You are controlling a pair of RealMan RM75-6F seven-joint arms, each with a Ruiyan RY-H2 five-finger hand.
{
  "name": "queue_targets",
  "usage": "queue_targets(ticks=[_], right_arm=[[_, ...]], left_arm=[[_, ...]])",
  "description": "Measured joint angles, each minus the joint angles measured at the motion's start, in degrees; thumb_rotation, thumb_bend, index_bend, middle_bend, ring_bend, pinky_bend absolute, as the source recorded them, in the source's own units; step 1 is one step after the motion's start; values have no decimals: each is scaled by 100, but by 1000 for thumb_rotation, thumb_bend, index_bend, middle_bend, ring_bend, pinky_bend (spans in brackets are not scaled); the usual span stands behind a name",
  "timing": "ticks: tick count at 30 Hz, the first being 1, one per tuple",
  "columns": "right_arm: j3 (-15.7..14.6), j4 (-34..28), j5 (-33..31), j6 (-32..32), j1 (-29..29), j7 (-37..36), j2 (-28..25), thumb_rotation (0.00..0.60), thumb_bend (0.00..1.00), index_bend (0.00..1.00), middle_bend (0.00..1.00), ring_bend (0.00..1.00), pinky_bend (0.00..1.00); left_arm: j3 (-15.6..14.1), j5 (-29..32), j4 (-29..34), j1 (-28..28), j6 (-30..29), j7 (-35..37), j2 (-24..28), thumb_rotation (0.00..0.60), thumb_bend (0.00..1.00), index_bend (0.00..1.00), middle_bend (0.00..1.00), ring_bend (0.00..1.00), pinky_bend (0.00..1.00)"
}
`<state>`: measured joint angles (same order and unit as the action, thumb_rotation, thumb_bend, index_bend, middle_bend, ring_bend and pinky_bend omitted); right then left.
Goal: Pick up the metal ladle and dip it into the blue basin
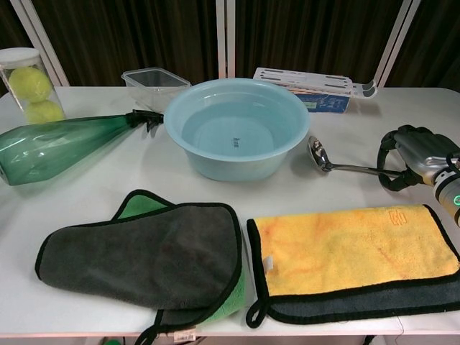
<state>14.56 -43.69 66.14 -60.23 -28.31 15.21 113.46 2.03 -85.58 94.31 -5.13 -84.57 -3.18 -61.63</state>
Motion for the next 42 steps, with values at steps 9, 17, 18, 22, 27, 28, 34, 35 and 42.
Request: queue_targets(ticks=[9, 17, 18, 22, 27, 28, 34, 35, 42], right_arm=[[65, 71, 109, -233, -9, -271, -6, 600, 455, 710, 232, 0, 0], [201, 77, 207, -618, 35, -695, -98, 600, 507, 882, 426, 90, 40], [212, 54, 220, -657, 45, -748, -123, 600, 518, 891, 440, 118, 90], [255, -116, 274, -803, 110, -1004, -257, 600, 547, 919, 491, 205, 307], [291, -517, 300, -903, 209, -1163, -517, 600, 550, 937, 578, 349, 401], [298, -609, 301, -919, 228, -1176, -570, 600, 550, 937, 582, 357, 417], [361, -1349, 299, -1045, 346, -1233, -966, 600, 556, 925, 583, 440, 659], [376, -1518, 298, -1075, 366, -1215, -1055, 600, 556, 923, 584, 452, 694], [495, -2435, 187, -1146, 427, -1005, -1510, 600, 559, 908, 584, 582, 843]], left_arm=[[-3, 11, -5, 0, 17, 60, 22, 525, 2, 150, 109, 40, 174], [-32, 26, 44, -18, 105, 85, 63, 526, 2, 150, 109, 40, 175], [-34, 26, 49, -20, 108, 81, 64, 525, 2, 150, 109, 40, 176], [-38, 24, 53, -27, 121, 79, 59, 527, 2, 150, 108, 40, 177], [-37, 37, 57, -32, 136, 86, 59, 528, 2, 150, 104, 40, 178], [-36, 38, 55, -33, 136, 84, 57, 528, 2, 150, 104, 40, 178], [-39, 17, 45, -39, 133, 98, 48, 540, 2, 150, 99, 40, 180], [-39, 13, 41, -39, 127, 99, 46, 542, 2, 150, 99, 40, 181], [-44, -10, 39, -27, 95, 119, 50, 547, 2, 150, 99, 40, 184]])
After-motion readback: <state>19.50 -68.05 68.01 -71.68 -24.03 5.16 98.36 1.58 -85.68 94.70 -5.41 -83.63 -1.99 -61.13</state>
